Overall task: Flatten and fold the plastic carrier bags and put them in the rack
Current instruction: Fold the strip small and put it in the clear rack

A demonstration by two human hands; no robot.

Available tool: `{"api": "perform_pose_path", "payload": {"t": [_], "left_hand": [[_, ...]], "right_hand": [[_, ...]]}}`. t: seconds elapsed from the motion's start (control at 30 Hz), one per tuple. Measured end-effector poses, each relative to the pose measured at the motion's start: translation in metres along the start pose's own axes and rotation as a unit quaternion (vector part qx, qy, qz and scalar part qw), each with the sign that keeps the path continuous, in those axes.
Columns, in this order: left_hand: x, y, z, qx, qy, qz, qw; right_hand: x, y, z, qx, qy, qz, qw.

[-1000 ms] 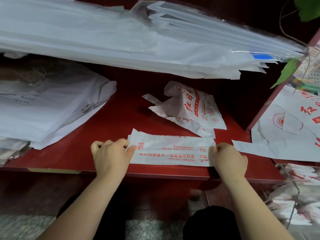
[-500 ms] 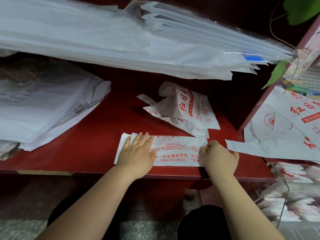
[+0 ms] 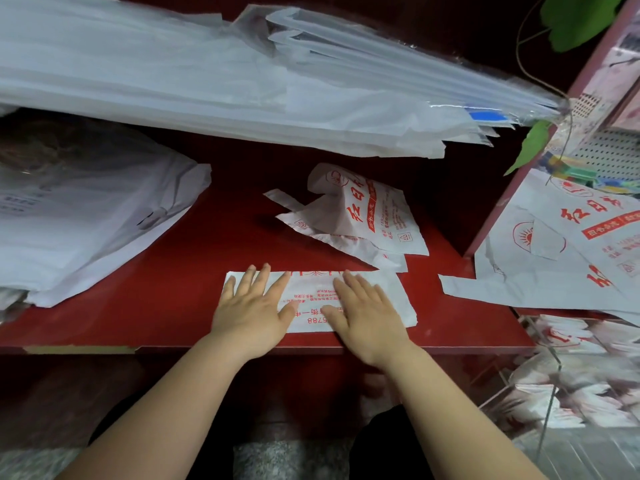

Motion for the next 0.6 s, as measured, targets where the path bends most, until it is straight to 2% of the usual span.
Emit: {"api": "perform_pose_path", "payload": {"t": [0.17, 0.23, 0.3, 0.33, 0.4, 0.5, 0.53, 0.6], "left_hand": [[-0.023, -0.004, -0.014, -0.01, 0.003, -0.013, 1.0], [-0.031, -0.006, -0.027, -0.027, 0.012, -0.018, 0.999], [-0.043, -0.007, -0.038, -0.039, 0.008, 0.009, 0.999], [-0.049, -0.009, -0.042, -0.04, 0.008, 0.017, 0.999], [-0.06, -0.012, -0.052, -0.063, 0.008, 0.04, 0.997], [-0.081, -0.011, -0.064, -0.04, -0.012, 0.054, 0.998], [-0.088, -0.009, -0.068, -0.013, -0.005, 0.051, 0.999], [-0.105, -0.007, -0.074, 0.106, 0.056, 0.051, 0.992]], "right_hand": [[0.042, -0.008, -0.019, 0.022, 0.064, -0.031, 0.997], [0.046, -0.013, -0.031, 0.139, 0.088, -0.06, 0.984], [0.042, -0.016, -0.041, 0.271, 0.05, -0.068, 0.959], [0.035, -0.016, -0.044, 0.303, 0.021, -0.059, 0.951], [0.017, -0.011, -0.045, 0.285, -0.036, -0.053, 0.956], [-0.008, -0.008, -0.033, 0.199, -0.072, -0.075, 0.975], [-0.017, -0.008, -0.027, 0.154, -0.069, -0.078, 0.983], [-0.022, -0.01, -0.009, 0.103, -0.062, -0.081, 0.989]]}}
Point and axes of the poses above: each hand's wrist, its own z-axis towards the middle knuckle, its own y-axis out of the palm, x = y × z, the point moved 3 cm from there along z, towards the middle knuckle
